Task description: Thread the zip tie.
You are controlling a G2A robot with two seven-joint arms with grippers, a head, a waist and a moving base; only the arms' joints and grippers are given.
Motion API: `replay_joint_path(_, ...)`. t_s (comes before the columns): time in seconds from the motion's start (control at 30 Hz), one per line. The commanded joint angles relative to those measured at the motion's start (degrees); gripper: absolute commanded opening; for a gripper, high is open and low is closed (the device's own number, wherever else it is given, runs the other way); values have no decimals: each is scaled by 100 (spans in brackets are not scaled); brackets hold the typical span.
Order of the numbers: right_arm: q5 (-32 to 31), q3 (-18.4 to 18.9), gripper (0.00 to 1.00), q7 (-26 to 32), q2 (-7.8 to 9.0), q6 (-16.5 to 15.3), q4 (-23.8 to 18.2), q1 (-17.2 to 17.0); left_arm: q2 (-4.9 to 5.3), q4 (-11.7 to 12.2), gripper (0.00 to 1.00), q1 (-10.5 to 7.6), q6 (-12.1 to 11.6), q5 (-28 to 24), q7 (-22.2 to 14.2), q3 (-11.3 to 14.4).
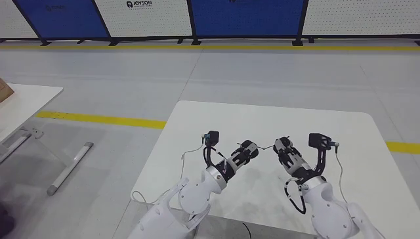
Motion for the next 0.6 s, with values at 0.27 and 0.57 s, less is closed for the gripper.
replay_joint_path(0.27, -35, -133, 0, 119, -58, 47, 97, 150, 0, 0, 0, 0, 0, 0, 0, 0)
replay_joint_path(0.57, -28, -9, 37, 154, -67, 35, 26, 68, 0, 0, 0, 0, 0, 0, 0, 0)
